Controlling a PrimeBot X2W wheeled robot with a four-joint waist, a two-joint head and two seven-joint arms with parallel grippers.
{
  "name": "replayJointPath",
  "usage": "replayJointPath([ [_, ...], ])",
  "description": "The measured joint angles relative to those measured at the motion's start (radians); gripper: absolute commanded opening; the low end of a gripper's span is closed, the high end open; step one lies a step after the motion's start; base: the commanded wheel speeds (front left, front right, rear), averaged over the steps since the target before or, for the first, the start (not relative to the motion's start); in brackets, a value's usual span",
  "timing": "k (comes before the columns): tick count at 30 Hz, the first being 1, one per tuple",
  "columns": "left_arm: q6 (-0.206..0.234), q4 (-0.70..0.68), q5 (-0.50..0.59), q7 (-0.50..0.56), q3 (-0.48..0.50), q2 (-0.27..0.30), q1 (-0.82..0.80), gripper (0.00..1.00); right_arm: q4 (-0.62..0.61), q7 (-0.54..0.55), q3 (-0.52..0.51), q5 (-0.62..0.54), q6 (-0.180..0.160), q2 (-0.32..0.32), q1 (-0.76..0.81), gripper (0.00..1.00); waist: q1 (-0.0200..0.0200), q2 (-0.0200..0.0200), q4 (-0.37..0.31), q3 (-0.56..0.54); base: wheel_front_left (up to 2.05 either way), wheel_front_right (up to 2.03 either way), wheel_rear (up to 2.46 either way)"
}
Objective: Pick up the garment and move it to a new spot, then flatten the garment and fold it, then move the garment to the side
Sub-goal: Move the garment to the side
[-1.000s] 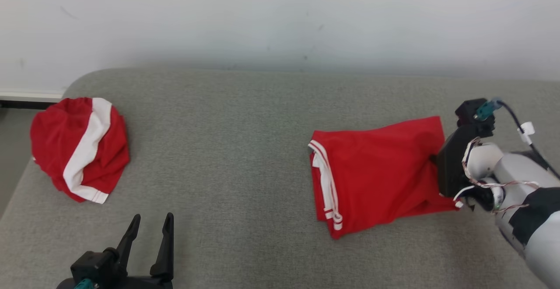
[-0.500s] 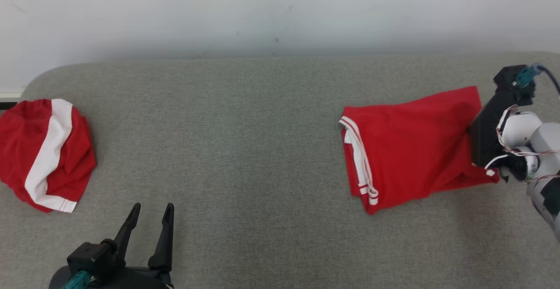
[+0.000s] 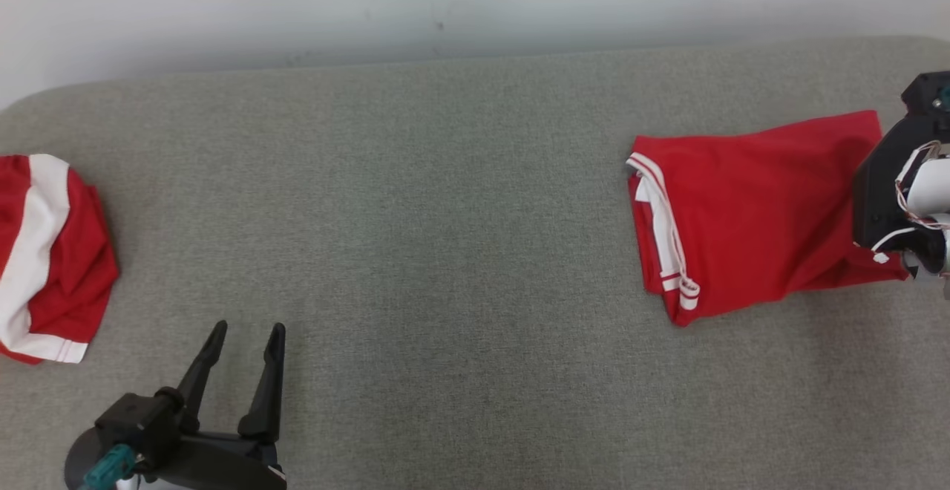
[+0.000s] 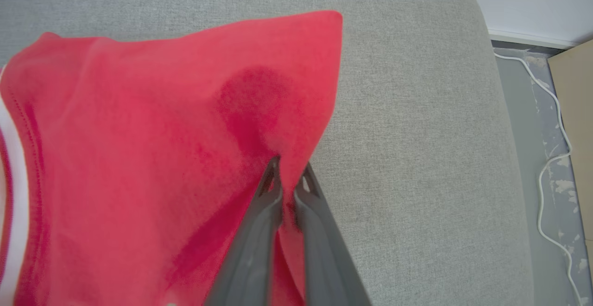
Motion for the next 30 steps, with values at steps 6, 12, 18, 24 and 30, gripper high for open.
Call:
replayJointPath([
  [6,-0.005,-0.011,0.001,0.0,0.012,0.016,-0.015,1.0,0.021,-0.013,0.0,-0.011,-0.015,0.001,-0.018,0.0,0.0,0.0,-0.026,0.032,0.0,0.0,0.0],
  [12,-0.008,-0.021,0.006,0.0,0.012,0.016,-0.021,1.0,0.042,-0.029,0.004,-0.027,-0.015,-0.006,-0.053,0.0,0.0,0.0,-0.048,0.056,0.0,0.0,0.0],
  [18,-0.017,-0.032,0.009,0.0,0.009,0.021,-0.054,1.0,0.06,-0.051,0.007,-0.047,-0.029,-0.04,-0.057,0.0,0.0,-0.0001,-0.061,0.091,0.0,0.0,0.0],
  [24,-0.022,-0.038,0.009,0.0,0.007,0.024,-0.059,1.0,0.077,-0.078,0.01,-0.066,-0.038,-0.063,-0.079,0.0,-0.0001,-0.0001,-0.058,0.123,0.0,0.0,0.0],
  [30,-0.026,-0.04,0.01,0.0,0.007,0.028,-0.091,1.0,0.09,-0.105,0.024,-0.105,-0.05,-0.097,-0.1,0.0,0.0,-0.0001,-0.041,0.15,0.0,0.0,0.0],
])
